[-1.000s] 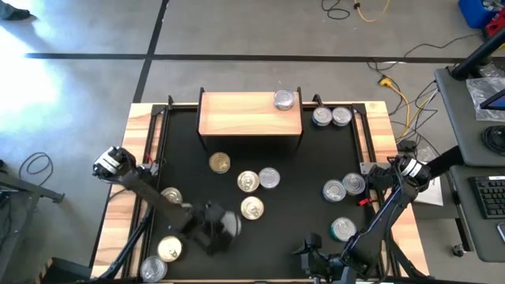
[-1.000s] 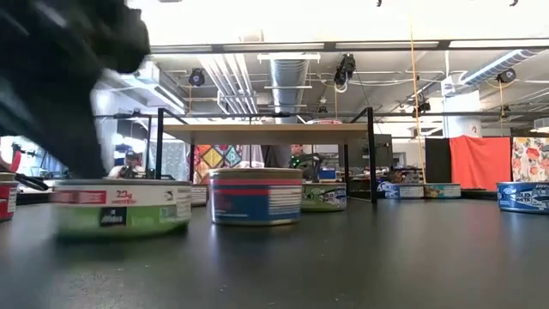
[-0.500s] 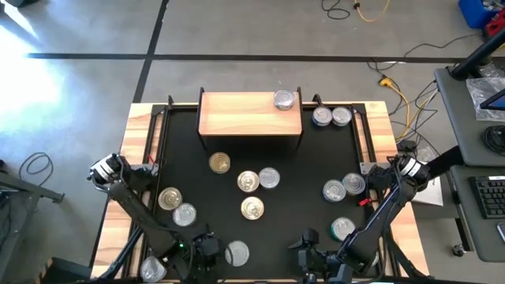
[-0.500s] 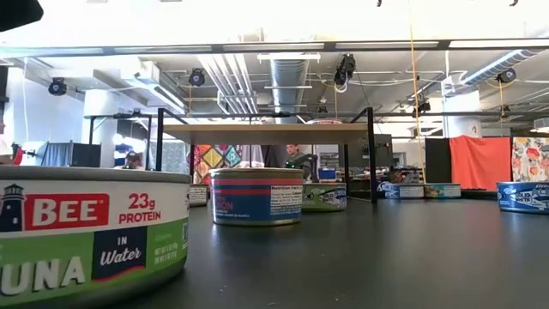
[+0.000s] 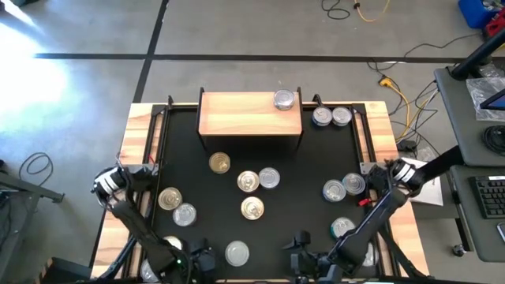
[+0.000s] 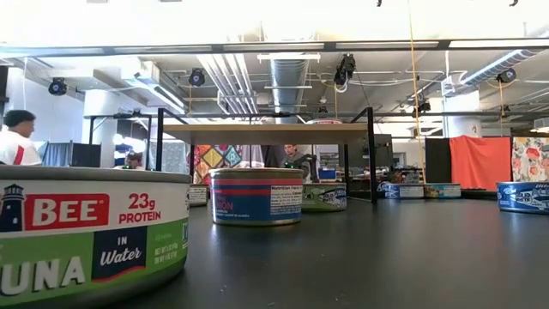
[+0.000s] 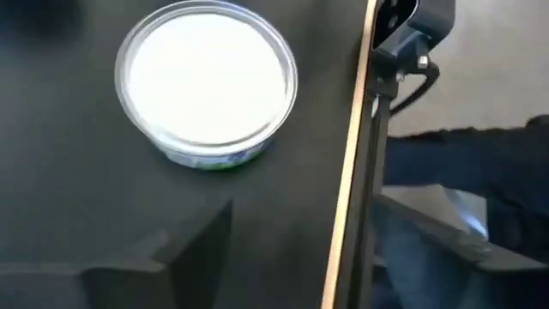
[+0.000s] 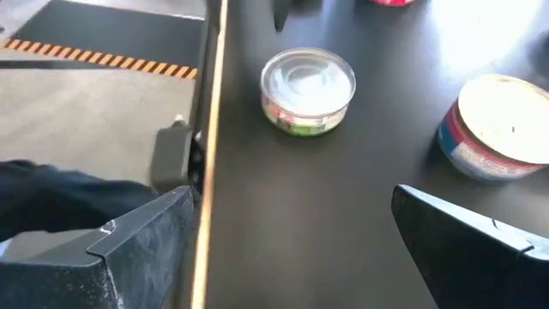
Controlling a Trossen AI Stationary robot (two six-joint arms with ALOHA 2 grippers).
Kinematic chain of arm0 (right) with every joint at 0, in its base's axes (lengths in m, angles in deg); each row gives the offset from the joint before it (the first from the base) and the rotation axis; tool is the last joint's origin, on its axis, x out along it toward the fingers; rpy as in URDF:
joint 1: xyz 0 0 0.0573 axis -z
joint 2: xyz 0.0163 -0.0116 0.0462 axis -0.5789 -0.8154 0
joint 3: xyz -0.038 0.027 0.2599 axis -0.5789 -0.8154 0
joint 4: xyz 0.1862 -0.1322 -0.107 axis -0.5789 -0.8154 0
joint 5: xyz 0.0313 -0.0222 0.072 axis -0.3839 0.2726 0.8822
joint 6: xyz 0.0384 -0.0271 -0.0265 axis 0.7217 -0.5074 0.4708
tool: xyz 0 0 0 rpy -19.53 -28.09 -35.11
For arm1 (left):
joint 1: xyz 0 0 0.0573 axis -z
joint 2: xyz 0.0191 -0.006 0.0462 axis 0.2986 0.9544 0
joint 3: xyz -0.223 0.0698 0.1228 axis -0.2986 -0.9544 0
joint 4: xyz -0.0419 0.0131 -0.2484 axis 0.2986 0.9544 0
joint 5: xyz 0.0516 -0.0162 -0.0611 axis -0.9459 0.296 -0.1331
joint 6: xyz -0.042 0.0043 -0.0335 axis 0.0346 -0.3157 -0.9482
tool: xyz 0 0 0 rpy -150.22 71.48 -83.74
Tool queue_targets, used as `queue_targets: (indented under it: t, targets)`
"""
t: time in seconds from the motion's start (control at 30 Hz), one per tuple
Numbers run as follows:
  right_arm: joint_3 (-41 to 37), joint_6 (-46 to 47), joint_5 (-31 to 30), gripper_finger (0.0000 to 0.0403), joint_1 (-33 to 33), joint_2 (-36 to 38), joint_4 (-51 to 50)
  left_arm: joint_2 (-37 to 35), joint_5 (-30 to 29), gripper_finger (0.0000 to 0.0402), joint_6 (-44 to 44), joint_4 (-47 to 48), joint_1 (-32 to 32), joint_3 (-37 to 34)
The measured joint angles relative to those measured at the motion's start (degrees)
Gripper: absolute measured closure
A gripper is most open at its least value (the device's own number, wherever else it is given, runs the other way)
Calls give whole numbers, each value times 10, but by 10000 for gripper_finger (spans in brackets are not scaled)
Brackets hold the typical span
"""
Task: Stack canned seafood by type on shelf
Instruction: Stack the light green tuna can on top of the light green tuna can on the shelf
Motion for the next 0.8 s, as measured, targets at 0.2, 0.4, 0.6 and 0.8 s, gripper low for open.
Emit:
queue_targets:
  t: [0.2, 0.4, 0.6, 0.8]
  targets:
    - [0, -25, 10, 14, 39, -33, 30, 75, -37, 48, 31, 6, 1, 39]
    - [0, -44, 18, 14, 71, -64, 31, 121, -78, 19, 23, 49, 0, 76]
    - [0, -66, 55, 14, 100, -110, 88, 126, -93, 19, 13, 65, 1, 76]
    - [0, -92, 74, 14, 114, -133, 137, 117, -142, 19, -3, 137, 4, 72]
